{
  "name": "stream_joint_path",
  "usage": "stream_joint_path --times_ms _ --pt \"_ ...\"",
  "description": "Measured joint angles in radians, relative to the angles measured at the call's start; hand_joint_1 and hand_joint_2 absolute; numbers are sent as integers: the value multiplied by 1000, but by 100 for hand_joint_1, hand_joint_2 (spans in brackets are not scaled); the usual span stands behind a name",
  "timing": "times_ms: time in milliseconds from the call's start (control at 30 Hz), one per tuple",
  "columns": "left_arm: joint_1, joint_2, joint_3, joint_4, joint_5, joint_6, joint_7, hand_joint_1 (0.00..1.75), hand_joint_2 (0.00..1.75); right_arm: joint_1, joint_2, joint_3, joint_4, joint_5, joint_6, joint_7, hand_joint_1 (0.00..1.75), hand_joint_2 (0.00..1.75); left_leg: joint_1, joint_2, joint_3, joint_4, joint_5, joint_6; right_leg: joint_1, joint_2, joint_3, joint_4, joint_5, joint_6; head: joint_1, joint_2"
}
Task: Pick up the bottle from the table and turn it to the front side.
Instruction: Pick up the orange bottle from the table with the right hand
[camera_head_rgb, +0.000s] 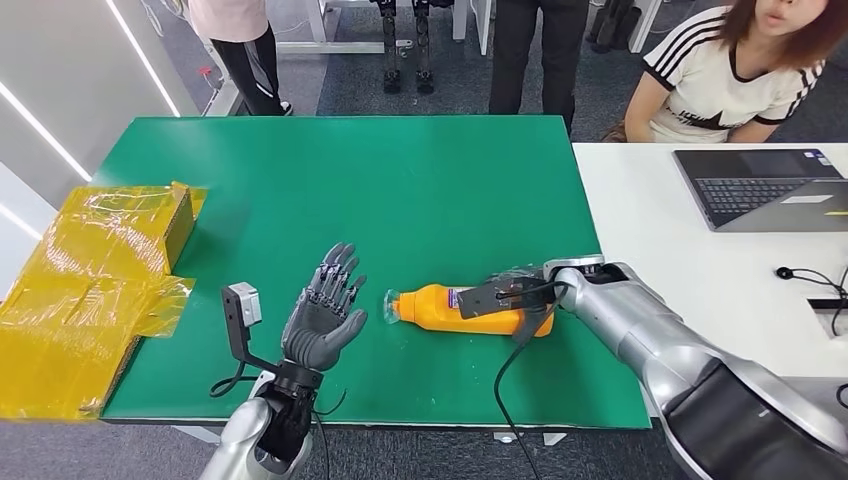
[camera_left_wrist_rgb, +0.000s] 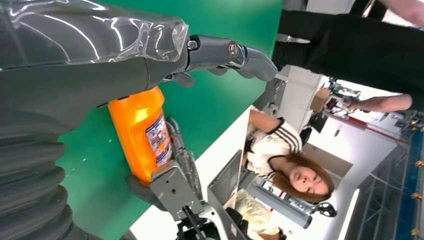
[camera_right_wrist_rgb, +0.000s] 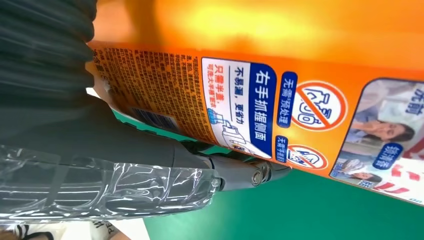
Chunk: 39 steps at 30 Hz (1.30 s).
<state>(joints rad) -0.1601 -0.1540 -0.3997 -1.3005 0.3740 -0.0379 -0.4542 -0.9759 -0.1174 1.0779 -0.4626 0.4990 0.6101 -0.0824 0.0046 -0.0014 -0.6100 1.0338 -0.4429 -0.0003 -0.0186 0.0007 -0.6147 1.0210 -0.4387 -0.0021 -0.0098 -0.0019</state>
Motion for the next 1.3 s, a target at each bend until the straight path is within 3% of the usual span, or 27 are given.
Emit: stream_joint_path --times_ms 100,367,633,767,867,1033,1300 --pt "-2 -2 5 17 7 -17 3 0 175 4 -6 18 7 -14 -28 -8 175 175 0 0 2 0 0 0 0 1 1 0 0 0 0 0" --pt "-2 -7 9 41 9 -23 -2 0 175 21 -27 29 6 -37 -149 -30 175 175 0 1 3 0 0 0 0 1 3 -1 0 0 0 0" --pt "-1 -7 10 43 -9 -20 -9 0 175 27 -48 29 -9 -67 -193 -42 175 175 0 0 3 0 0 0 0 0 3 0 1 0 0 0" --pt "2 -9 13 42 -60 15 -34 0 175 56 -65 10 -31 -139 -298 -72 175 175 0 -1 2 0 0 0 0 0 3 0 0 1 0 0" --pt "13 -8 16 33 -110 59 -67 0 175 118 -81 -57 -68 -242 -416 -150 175 175 0 -2 1 0 0 0 0 -1 2 -1 0 1 0 0" --pt "31 -3 33 18 -162 109 -105 0 175 298 -95 -253 -220 -401 -537 -295 175 175 0 -3 -1 0 -1 1 0 -2 1 -1 -1 1 0 0" --pt "44 13 46 -10 -211 159 -130 0 175 643 -69 -560 -587 -452 -626 -355 175 175 1 -7 -3 -1 -3 0 1 -7 0 0 -5 0 0 0"
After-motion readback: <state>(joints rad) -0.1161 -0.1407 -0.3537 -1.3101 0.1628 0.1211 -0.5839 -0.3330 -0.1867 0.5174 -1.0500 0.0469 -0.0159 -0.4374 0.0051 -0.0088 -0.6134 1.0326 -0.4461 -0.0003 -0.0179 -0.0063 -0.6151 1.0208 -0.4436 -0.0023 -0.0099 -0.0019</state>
